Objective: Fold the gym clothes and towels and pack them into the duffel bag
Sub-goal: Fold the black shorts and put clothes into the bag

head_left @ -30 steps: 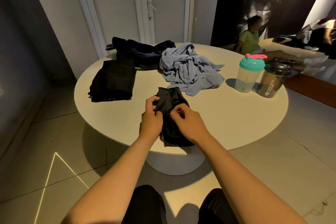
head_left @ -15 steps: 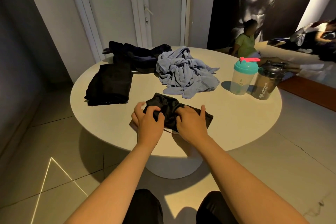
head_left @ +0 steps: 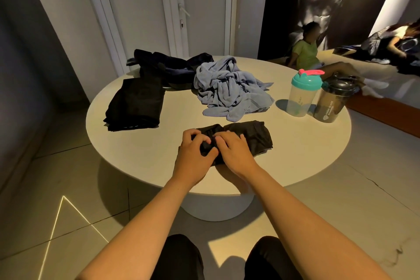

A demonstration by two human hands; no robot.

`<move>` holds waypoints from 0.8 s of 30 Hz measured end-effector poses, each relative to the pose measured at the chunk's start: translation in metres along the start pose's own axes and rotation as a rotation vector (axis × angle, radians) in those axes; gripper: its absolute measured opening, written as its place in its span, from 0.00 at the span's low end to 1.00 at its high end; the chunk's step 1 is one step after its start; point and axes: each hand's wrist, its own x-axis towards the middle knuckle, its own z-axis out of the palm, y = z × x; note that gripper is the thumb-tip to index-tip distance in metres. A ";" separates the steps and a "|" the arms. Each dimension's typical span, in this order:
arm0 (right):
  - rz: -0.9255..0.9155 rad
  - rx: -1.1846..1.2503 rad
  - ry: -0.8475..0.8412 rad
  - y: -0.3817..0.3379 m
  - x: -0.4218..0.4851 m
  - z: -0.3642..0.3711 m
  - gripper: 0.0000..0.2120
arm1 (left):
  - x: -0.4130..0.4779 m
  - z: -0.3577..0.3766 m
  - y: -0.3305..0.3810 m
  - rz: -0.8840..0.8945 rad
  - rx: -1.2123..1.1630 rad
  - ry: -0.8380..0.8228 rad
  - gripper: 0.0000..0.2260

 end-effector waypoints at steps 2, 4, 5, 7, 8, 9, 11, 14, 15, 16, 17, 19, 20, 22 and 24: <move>0.011 0.050 -0.012 0.006 -0.002 0.002 0.14 | 0.001 -0.004 0.002 -0.052 -0.102 0.021 0.04; 0.008 0.103 0.017 0.017 -0.006 0.002 0.15 | 0.003 -0.006 0.004 -0.157 -0.227 0.041 0.09; 0.015 0.120 0.041 0.021 -0.008 0.002 0.16 | 0.004 -0.005 0.004 -0.191 -0.241 0.033 0.10; 0.045 0.110 0.099 0.022 -0.009 0.003 0.16 | 0.004 -0.003 0.004 -0.181 -0.147 0.007 0.11; 0.070 0.107 0.122 0.021 -0.008 0.003 0.15 | 0.005 -0.001 0.003 -0.162 -0.092 0.006 0.10; 0.100 0.121 0.140 0.020 -0.007 0.002 0.14 | 0.005 0.001 0.001 -0.158 -0.058 0.005 0.08; 0.130 0.157 0.181 0.016 -0.002 -0.001 0.13 | 0.005 0.002 -0.002 -0.201 -0.047 -0.013 0.06; 0.053 0.001 0.148 0.009 0.003 -0.001 0.14 | 0.006 0.001 -0.003 -0.255 -0.079 -0.050 0.12; 0.044 -0.076 0.058 0.007 0.002 0.001 0.17 | 0.006 0.001 -0.003 -0.262 -0.072 -0.061 0.16; 0.058 -0.134 -0.039 0.006 0.001 0.003 0.19 | 0.007 0.001 -0.002 -0.273 -0.056 -0.069 0.19; 0.074 -0.158 -0.120 0.005 0.000 0.004 0.21 | 0.007 0.001 -0.003 -0.290 -0.040 -0.070 0.20; 0.088 -0.108 -0.205 0.007 -0.002 0.000 0.24 | 0.006 0.000 -0.004 -0.305 -0.046 -0.066 0.21; 0.101 -0.067 -0.223 0.009 -0.003 -0.003 0.26 | 0.004 -0.001 -0.005 -0.308 -0.064 -0.070 0.22; 0.140 -0.009 -0.253 0.011 -0.004 -0.010 0.33 | 0.003 -0.004 -0.003 -0.314 -0.096 -0.089 0.23; 0.160 0.003 -0.277 0.011 -0.006 -0.013 0.40 | 0.001 -0.007 0.003 -0.319 -0.131 -0.118 0.23</move>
